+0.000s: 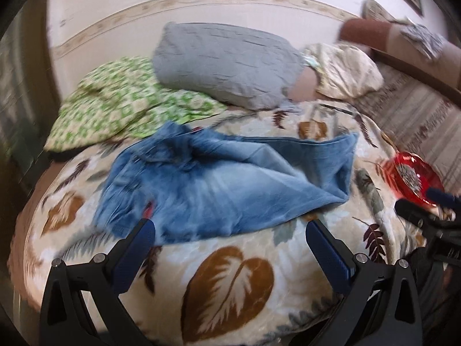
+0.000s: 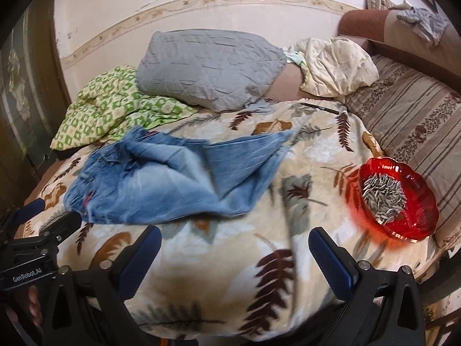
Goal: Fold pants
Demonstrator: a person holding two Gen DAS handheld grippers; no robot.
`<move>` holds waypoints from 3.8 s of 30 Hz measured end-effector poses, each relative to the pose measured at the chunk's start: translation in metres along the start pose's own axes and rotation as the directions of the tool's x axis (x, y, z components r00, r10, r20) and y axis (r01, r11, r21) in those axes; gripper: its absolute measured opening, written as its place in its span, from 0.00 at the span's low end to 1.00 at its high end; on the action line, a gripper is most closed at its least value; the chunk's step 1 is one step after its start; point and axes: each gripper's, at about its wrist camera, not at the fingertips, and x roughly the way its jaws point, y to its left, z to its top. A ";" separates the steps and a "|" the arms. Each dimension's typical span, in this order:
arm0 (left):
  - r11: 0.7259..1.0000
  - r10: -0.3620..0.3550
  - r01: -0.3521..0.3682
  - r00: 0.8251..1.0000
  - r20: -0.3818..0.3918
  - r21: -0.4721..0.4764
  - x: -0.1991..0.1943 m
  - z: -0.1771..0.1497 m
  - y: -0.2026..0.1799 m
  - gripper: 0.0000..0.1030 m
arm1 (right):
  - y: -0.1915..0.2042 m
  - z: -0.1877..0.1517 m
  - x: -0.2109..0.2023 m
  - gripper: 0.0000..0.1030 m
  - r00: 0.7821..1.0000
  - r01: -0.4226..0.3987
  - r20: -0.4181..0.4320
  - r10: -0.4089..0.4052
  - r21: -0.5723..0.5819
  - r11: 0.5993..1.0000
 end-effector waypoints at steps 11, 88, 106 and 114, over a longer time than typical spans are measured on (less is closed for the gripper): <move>0.977 -0.051 0.059 0.998 -0.045 0.206 0.059 0.047 -0.048 1.00 | -0.062 0.049 0.030 1.00 0.999 0.050 -0.012 -0.051 -0.063 0.997; 0.811 -0.230 0.330 0.939 -0.255 0.482 0.141 -0.005 -0.081 0.03 | -0.087 0.089 0.179 0.06 0.938 -0.238 -0.203 0.281 0.211 0.948; 0.799 -0.280 0.433 0.882 -0.378 0.417 0.155 -0.016 -0.117 0.19 | -0.171 0.002 0.044 0.09 0.976 -0.086 -0.145 0.164 0.431 0.898; 0.884 -0.224 0.292 0.950 -0.220 0.365 0.103 0.008 -0.060 0.93 | -0.158 0.026 -0.002 0.86 0.999 0.034 -0.042 -0.023 0.294 0.955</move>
